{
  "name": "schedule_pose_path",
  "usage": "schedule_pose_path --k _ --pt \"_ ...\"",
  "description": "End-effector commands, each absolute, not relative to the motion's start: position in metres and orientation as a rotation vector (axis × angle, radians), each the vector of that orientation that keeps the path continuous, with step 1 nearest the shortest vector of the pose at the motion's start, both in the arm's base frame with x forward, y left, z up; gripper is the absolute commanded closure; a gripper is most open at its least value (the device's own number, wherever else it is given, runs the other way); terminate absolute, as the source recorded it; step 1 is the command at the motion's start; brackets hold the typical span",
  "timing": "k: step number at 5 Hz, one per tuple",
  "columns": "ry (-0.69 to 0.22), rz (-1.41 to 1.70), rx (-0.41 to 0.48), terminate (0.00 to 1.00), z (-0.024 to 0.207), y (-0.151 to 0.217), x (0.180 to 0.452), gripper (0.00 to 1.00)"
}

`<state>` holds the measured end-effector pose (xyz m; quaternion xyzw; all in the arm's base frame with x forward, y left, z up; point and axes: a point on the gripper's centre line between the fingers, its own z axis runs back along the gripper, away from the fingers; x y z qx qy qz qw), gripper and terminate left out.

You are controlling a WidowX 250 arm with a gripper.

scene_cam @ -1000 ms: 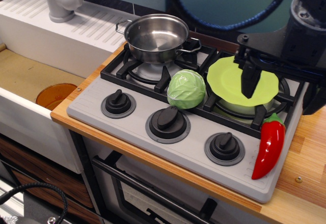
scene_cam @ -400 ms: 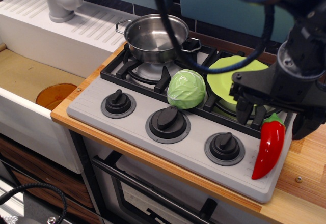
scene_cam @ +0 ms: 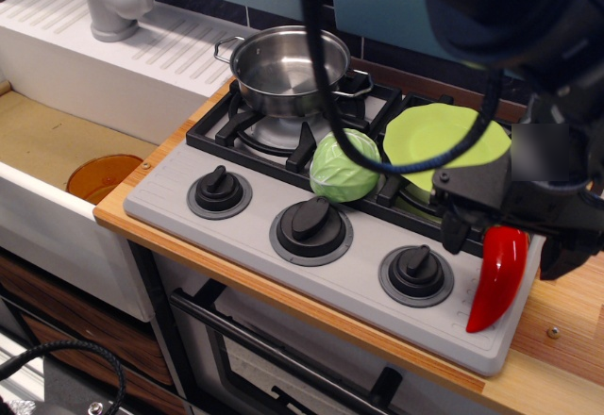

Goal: Put redpepper on plate and lettuce in pot or pan on stove

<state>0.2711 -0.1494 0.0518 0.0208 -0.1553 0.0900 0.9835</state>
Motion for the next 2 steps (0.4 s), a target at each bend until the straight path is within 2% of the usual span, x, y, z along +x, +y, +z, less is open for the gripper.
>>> schedule_pose_path --k 1,2 --pt "-0.362 0.188 0.013 0.0 0.0451 -0.1578 0.2783 0.0" --pt "-0.38 0.191 0.012 0.0 0.0372 -0.1596 0.2785 0.0"
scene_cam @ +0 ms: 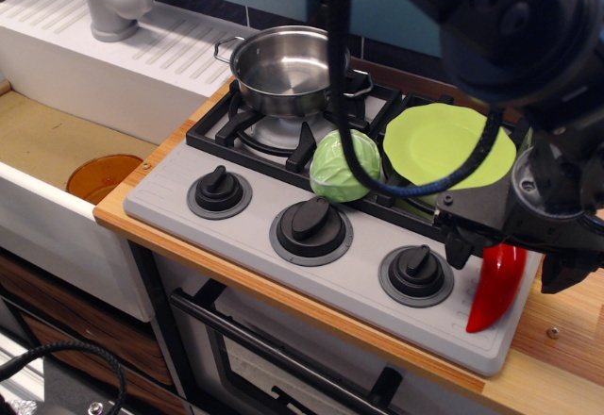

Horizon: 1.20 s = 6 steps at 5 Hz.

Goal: Put redpepper on plate and lettuce in pot or pan on stove

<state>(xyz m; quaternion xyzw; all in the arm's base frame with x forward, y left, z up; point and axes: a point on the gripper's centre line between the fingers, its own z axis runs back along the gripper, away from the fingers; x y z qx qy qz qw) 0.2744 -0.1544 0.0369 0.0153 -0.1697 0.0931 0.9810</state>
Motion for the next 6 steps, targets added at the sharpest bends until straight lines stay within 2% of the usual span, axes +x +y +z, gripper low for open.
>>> schedule_pose_path --k 1,2,3,5,6 --pt "-0.39 0.194 0.01 0.0 0.03 -0.161 0.278 0.0" --pt "-0.399 0.206 0.008 0.0 0.022 -0.166 0.276 0.0" --pt "-0.382 0.221 0.015 0.0 0.02 -0.171 0.273 1.0" --pt "-0.343 0.232 0.014 0.0 0.033 -0.178 0.269 1.0" --pt "-0.311 0.221 0.03 0.0 0.054 -0.176 0.267 1.0"
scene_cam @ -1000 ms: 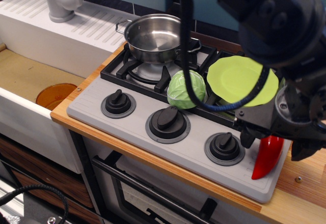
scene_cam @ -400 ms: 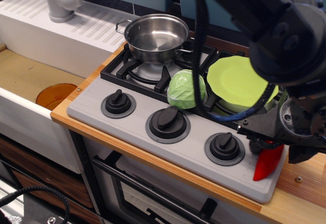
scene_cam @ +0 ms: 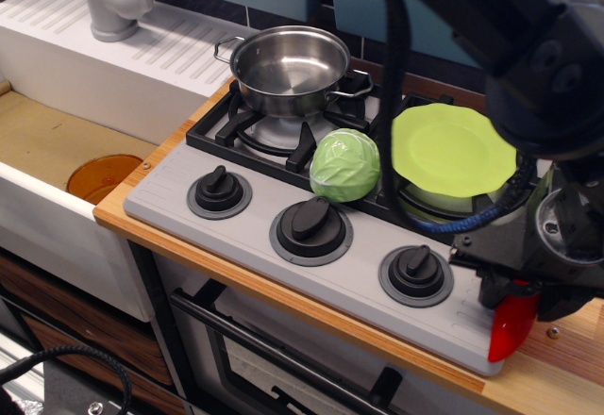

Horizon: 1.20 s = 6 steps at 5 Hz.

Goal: Put redpepper on plate and lettuce in pot or pan on stove

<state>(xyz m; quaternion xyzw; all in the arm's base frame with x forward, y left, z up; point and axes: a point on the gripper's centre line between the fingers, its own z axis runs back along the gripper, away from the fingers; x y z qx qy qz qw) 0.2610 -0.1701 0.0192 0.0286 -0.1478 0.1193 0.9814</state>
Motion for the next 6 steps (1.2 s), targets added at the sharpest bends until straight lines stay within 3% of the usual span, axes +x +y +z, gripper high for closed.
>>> schedule_pose_path --k 1,2,3,4,6 --pt "-0.263 0.212 0.06 0.0 0.089 -0.168 0.267 1.0" --pt "-0.222 0.196 0.085 0.0 0.119 -0.156 0.28 1.0" --pt "-0.215 0.168 0.091 0.0 0.13 -0.141 0.299 1.0" --pt "-0.228 0.134 0.103 0.0 0.134 -0.121 0.322 1.0" --pt "-0.266 0.093 0.052 0.0 0.111 -0.101 0.359 1.0"
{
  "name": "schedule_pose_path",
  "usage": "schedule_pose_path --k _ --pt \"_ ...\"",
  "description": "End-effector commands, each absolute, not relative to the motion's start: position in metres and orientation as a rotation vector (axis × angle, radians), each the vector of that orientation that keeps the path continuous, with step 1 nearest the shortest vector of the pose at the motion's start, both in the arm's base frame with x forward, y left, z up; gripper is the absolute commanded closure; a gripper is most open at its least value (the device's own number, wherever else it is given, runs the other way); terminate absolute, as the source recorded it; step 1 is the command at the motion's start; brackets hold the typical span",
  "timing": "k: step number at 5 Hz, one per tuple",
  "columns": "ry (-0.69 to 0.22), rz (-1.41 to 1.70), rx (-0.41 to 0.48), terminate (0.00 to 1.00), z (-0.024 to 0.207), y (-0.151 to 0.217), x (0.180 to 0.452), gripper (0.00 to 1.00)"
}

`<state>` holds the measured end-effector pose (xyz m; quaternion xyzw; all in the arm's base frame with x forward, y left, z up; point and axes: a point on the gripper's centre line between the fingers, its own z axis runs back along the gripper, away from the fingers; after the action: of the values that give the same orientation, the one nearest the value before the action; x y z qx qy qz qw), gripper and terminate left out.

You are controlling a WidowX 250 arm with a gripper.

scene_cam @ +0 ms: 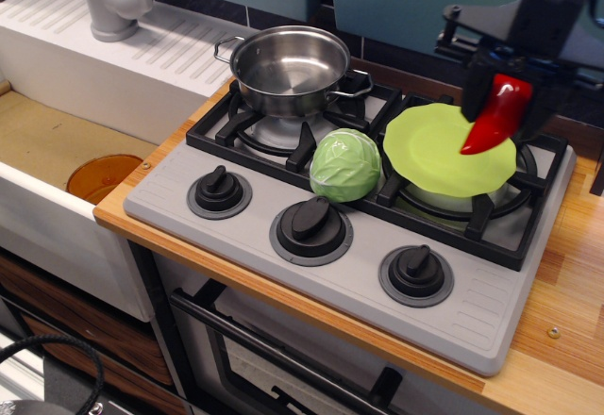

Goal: Put redpepper on plate and lettuce in pot or pan on stove

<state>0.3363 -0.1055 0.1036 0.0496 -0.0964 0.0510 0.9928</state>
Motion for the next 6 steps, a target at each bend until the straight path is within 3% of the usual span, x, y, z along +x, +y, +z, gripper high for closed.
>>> schedule_pose_path --k 1,3,4,6 --pt "-0.283 0.079 0.039 0.0 0.096 -0.099 0.365 1.0" --pt "-0.3 0.102 0.019 0.0 0.085 -0.112 0.359 1.0" --pt "-0.296 0.109 0.029 0.0 0.085 -0.117 0.358 0.0" --pt "-0.282 0.115 0.021 0.0 0.093 -0.125 0.356 0.0"
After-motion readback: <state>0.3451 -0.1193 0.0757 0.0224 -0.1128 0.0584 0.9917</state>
